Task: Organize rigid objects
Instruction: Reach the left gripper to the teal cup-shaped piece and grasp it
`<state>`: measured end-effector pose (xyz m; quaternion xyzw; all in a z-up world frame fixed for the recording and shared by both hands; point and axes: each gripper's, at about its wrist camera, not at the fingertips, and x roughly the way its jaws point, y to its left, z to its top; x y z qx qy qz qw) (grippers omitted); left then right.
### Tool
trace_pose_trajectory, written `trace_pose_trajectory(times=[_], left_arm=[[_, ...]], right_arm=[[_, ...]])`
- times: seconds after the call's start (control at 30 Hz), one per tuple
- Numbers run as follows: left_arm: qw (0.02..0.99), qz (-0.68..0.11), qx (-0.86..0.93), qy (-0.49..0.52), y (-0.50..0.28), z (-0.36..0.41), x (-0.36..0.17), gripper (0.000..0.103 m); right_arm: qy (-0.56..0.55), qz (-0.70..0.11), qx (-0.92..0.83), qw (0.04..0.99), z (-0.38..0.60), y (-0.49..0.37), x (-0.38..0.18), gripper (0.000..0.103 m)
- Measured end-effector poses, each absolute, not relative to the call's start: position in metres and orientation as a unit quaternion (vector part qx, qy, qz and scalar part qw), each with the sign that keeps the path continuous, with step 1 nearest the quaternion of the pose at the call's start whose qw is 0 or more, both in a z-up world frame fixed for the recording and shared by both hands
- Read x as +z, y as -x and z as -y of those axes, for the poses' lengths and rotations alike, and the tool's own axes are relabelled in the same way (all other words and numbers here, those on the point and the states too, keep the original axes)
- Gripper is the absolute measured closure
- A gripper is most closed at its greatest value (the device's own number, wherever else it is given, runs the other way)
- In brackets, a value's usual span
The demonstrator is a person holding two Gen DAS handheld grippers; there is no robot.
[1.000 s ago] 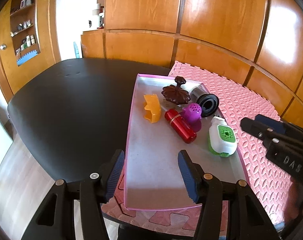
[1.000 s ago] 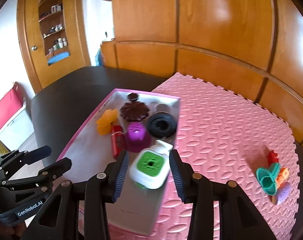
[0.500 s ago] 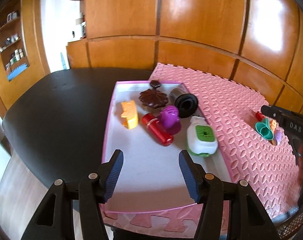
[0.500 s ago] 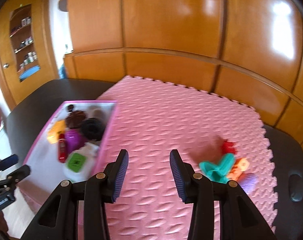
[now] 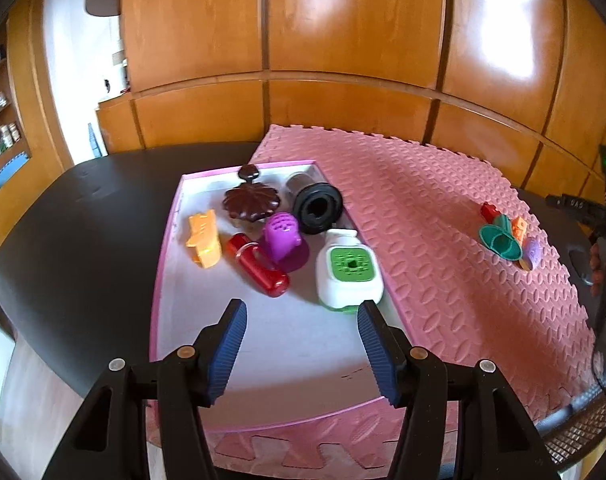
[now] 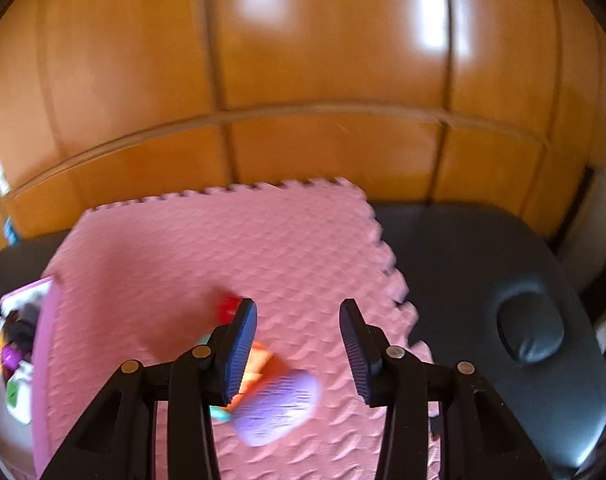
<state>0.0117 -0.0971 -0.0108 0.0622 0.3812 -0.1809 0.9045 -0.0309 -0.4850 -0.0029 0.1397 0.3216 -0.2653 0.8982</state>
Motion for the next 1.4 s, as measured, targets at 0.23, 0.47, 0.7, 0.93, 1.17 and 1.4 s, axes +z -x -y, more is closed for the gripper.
trace_pose_trajectory(times=[0.23, 0.47, 0.7, 0.93, 1.17, 1.4], left_arm=[[0.895, -0.382, -0.213, -0.092, -0.014, 0.135, -0.006, 0.044], [0.874, -0.394, -0.264, -0.108, -0.018, 0.187, -0.012, 0.044], [0.853, -0.408, -0.303, -0.121, -0.023, 0.234, -0.019, 0.044], [0.842, -0.404, -0.338, -0.118, -0.042, 0.279, -0.017, 0.044], [0.825, -0.406, -0.37, -0.132, -0.061, 0.329, -0.025, 0.045], [0.811, -0.413, -0.387, -0.15, -0.074, 0.372, -0.039, 0.045]], right_arm=[[-0.256, -0.331, -0.268, 0.868, 0.527, 0.041, -0.028, 0.06], [-0.276, -0.338, -0.247, 0.865, 0.524, 0.042, -0.027, 0.06], [-0.28, -0.343, -0.243, 0.863, 0.525, 0.04, -0.029, 0.06], [-0.286, -0.34, -0.237, 0.864, 0.525, 0.04, -0.028, 0.06], [-0.285, -0.339, -0.229, 0.867, 0.523, 0.038, -0.026, 0.06], [-0.307, -0.346, -0.22, 0.859, 0.528, 0.038, -0.03, 0.06]])
